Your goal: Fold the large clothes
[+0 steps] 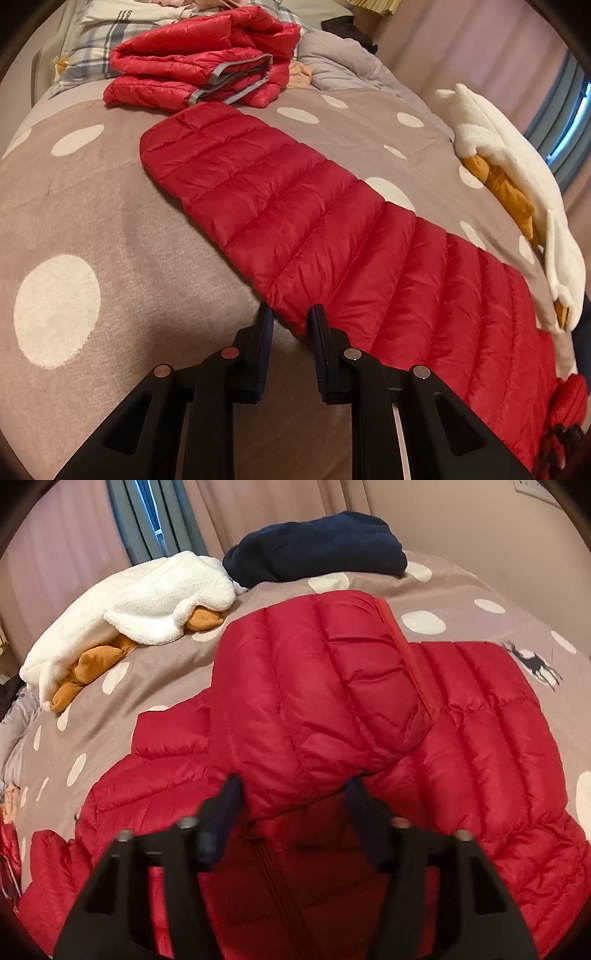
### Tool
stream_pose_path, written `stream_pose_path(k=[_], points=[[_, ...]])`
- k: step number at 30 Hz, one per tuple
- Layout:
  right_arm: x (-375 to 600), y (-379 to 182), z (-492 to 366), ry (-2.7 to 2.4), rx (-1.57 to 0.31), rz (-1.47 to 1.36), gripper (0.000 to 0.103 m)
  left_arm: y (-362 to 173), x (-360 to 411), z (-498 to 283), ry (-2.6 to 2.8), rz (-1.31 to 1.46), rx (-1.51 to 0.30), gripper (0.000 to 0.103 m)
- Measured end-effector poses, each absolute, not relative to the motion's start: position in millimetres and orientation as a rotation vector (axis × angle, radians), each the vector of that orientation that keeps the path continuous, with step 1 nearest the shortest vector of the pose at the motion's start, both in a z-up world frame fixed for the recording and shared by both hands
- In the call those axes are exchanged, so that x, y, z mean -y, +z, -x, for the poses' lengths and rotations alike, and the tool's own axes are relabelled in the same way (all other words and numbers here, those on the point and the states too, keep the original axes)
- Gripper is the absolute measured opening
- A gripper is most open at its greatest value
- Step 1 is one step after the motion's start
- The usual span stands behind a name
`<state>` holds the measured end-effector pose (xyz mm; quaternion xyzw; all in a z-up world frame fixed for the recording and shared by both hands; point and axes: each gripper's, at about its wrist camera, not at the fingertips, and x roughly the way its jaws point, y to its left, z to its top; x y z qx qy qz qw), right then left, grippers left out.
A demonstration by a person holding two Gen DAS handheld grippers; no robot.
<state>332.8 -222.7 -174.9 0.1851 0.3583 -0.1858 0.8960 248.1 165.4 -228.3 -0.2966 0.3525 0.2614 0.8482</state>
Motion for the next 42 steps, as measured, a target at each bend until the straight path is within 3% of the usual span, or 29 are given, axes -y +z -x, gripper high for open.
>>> stream_pose_path(k=[4, 7, 16, 23, 27, 29, 31, 36, 40, 42], points=[[221, -171, -330, -0.4, -0.716, -0.36, 0.025, -228, -166, -249, 0.55, 0.626, -0.743, 0.019], [221, -168, -325, -0.422, -0.704, -0.353, 0.019, -228, -166, -250, 0.552, 0.633, -0.742, 0.019], [211, -154, -315, -0.373, -0.655, -0.364, 0.012, -228, -168, -251, 0.556, 0.647, -0.738, 0.019], [119, -142, -316, -0.038, -0.654, -0.18, 0.012, -228, -168, -252, 0.557, 0.649, -0.735, 0.019], [86, -148, -309, 0.055, -0.684, -0.095, 0.015, -229, -168, -251, 0.556, 0.651, -0.734, 0.019], [86, -147, -305, 0.056, -0.689, -0.107, 0.028, -229, -169, -250, 0.554, 0.656, -0.732, 0.019], [94, -144, -300, 0.048, -0.683, -0.15, 0.057, -230, -169, -250, 0.554, 0.658, -0.732, 0.019], [103, -136, -282, -0.003, -0.655, -0.143, 0.057, -231, -171, -248, 0.543, 0.684, -0.726, 0.022], [121, -131, -267, -0.056, -0.637, -0.168, 0.057, -230, -174, -251, 0.447, 0.727, -0.705, 0.057], [129, -129, -261, -0.095, -0.627, -0.158, 0.057, -228, -171, -256, 0.422, 0.717, -0.709, 0.065]])
